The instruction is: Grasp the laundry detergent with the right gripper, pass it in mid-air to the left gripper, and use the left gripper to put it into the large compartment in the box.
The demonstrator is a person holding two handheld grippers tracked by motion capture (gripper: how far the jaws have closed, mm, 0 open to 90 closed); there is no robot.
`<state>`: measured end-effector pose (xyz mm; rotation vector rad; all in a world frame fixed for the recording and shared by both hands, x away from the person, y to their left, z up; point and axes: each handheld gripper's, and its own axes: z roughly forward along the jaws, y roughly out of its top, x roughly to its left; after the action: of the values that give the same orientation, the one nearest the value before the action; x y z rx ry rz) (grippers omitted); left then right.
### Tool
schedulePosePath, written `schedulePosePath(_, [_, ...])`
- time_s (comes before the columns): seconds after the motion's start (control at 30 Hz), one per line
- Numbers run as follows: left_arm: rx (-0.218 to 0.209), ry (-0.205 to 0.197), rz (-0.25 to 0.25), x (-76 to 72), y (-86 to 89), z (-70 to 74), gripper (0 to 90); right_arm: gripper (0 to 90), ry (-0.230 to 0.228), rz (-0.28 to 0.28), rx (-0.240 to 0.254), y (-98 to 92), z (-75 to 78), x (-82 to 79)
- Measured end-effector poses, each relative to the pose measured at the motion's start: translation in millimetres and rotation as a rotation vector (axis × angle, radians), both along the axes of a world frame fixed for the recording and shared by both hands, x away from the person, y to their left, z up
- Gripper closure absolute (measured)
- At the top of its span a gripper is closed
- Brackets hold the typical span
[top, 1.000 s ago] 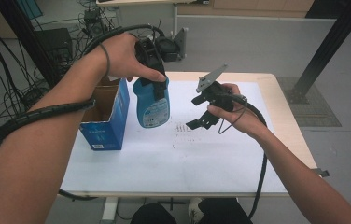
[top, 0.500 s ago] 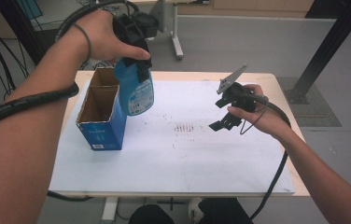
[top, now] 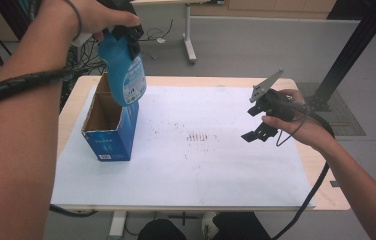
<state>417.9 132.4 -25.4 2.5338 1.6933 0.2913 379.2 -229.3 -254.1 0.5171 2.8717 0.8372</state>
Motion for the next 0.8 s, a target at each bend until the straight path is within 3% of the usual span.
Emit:
schedulePosePath(0.07, [-0.007, -0.021, 0.091, 3.1, 11.5, 7.5, 37.2, 6.2, -0.002, -0.006, -0.005, -5.1, 0.9, -0.9])
schedulePosePath(0.23, [-0.016, -0.047, 0.233, 9.2, 30.5, 19.0, 37.2, 6.2, -0.014, -0.003, -0.006, -9.1, 5.0, -2.0])
schedulePosePath(0.27, [-0.016, -0.047, 0.233, 9.2, 30.5, 19.0, 37.1, 6.2, -0.014, -0.003, -0.006, -9.1, 5.0, -2.0])
schedulePosePath(0.3, [-0.017, -0.049, 0.277, 11.9, 37.0, 21.5, 37.2, 6.3, -0.017, -0.001, -0.009, -10.3, 6.6, -2.3])
schedulePosePath(0.33, [-0.017, -0.049, 0.277, 11.9, 37.0, 21.5, 37.1, 6.3, -0.017, -0.001, -0.009, -10.3, 6.6, -2.3])
schedulePosePath(0.47, [0.013, -0.057, 0.359, 17.0, 47.0, 22.4, 37.2, 6.4, -0.026, -0.001, -0.02, -14.0, 9.4, -2.8])
schedulePosePath(0.67, [-0.019, -0.061, 0.456, 19.2, 64.8, 20.2, 37.2, 6.5, -0.027, -0.017, -0.019, -20.2, 9.4, -1.5])
schedulePosePath(0.8, [-0.009, -0.06, 0.482, 20.2, 69.7, 16.8, 37.2, 6.5, -0.027, -0.016, -0.022, -21.6, 9.4, -1.9])
